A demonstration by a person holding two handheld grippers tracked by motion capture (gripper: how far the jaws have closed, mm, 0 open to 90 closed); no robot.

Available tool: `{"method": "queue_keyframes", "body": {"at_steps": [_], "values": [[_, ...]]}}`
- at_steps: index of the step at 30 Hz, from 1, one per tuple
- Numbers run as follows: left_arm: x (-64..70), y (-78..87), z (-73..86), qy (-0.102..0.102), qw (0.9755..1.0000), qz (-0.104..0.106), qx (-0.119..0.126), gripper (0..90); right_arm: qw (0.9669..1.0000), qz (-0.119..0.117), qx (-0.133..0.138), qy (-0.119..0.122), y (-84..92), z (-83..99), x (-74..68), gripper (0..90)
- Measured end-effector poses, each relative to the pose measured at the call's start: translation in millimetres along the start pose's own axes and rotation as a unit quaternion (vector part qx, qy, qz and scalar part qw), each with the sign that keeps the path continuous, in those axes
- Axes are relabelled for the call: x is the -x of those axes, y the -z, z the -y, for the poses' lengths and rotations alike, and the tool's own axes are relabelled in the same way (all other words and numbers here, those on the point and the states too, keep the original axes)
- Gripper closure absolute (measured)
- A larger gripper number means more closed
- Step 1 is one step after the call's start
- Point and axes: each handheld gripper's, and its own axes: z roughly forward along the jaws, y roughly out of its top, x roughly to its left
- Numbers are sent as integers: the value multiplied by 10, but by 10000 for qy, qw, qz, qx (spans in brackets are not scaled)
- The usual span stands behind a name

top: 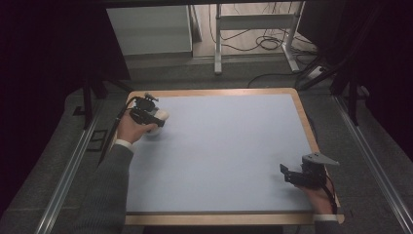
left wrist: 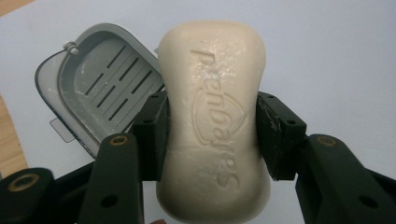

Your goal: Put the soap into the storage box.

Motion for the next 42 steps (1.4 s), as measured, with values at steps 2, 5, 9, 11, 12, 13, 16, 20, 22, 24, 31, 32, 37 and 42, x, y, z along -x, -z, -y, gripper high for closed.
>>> {"method": "queue_keyframes", "body": {"at_steps": [2, 5, 9, 11, 12, 13, 16, 20, 22, 24, 31, 32, 37, 42], "values": [[-32, -16, -10, 58, 10000, 9, -1, 494, 10000, 2, -3, 2, -1, 1, 0, 95], [-85, -50, -29, 167, 9999, 4, 22, 494, 10000, 5, 5, -14, 2, 1, 3, 95], [-120, -77, -43, 247, 9997, -8, 16, 494, 10000, 17, 8, -17, 4, 3, 8, 95], [-184, -123, -58, 373, 9993, -79, 3, 494, 10000, 23, 12, -28, 6, 4, 9, 95], [-210, -139, -65, 420, 9991, -111, -10, 494, 10000, 24, 11, -26, 7, 4, 9, 95], [-228, -152, -70, 472, 9988, -143, -3, 494, 10000, 15, 5, -20, 10, 4, 12, 95], [-302, -200, -90, 615, 9978, -246, -15, 494, 10000, 21, 0, -29, 11, 5, 16, 94], [-364, -261, -104, 728, 9970, -275, -57, 494, 10000, 31, -5, -27, 9, 8, 23, 94], [-383, -277, -107, 754, 9967, -286, -86, 493, 10000, 33, -7, -29, 8, 9, 24, 95], [-421, -300, -110, 822, 9961, -304, -89, 494, 10000, 43, -15, -22, 6, 13, 27, 95], [-466, -387, -121, 886, 9953, -368, -161, 493, 10000, 58, -28, -24, -3, 15, 26, 94], [-466, -392, -122, 886, 9953, -366, -163, 493, 10000, 59, -31, -29, -4, 15, 27, 94], [-448, -440, -123, 898, 9949, -404, -212, 491, 10000, 57, -31, -20, -6, 16, 24, 95], [-426, -321, -137, 890, 9955, -298, 97, 438, 10000, 49, -16, -21, 3, 10, 27, 95]]}}
